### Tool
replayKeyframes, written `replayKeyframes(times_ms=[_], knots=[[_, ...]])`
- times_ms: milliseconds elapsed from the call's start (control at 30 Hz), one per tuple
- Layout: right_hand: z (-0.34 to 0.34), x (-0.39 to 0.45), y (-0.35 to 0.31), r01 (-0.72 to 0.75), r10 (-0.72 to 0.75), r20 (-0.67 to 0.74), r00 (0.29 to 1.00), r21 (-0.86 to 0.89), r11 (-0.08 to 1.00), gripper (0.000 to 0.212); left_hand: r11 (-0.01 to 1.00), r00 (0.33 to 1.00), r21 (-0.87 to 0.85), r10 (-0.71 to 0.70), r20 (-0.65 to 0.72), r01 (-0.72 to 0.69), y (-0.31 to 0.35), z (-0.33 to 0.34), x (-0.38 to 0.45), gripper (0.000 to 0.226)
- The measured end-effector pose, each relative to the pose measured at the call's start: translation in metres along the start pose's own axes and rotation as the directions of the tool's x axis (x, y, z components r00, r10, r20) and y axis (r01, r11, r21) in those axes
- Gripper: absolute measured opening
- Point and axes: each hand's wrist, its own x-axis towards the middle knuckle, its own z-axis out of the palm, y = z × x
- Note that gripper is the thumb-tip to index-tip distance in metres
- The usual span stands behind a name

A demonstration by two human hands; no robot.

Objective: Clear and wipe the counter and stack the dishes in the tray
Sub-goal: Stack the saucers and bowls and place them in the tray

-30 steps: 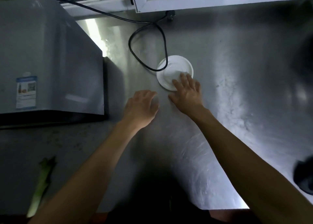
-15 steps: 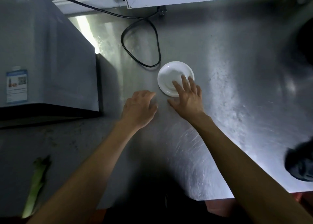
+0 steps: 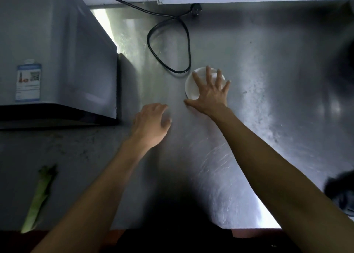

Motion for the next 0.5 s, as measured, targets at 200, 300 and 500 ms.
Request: replayKeyframes(times_ms=[200,300,500], knots=[[-0.004,-0.008,-0.012,-0.047,0.046,0.025,0.999,0.028,0.999,0.106,1.000,1.000,-0.006,-0.016,-0.003,0.016,-0.014,-0.001,-0.017,0.046],[-0.003,-0.016,-0.019,-0.050,0.048,0.081,0.996,0.028,0.998,0.112,1.000,1.000,-0.001,-0.020,-0.018,0.020,-0.022,-0.001,-0.032,0.047],[0.011,-0.062,-0.046,-0.026,0.020,0.104,0.994,0.060,0.998,0.111,0.996,0.996,-0.073,-0.064,-0.068,0.059,-0.045,-0.002,-0.077,0.045]])
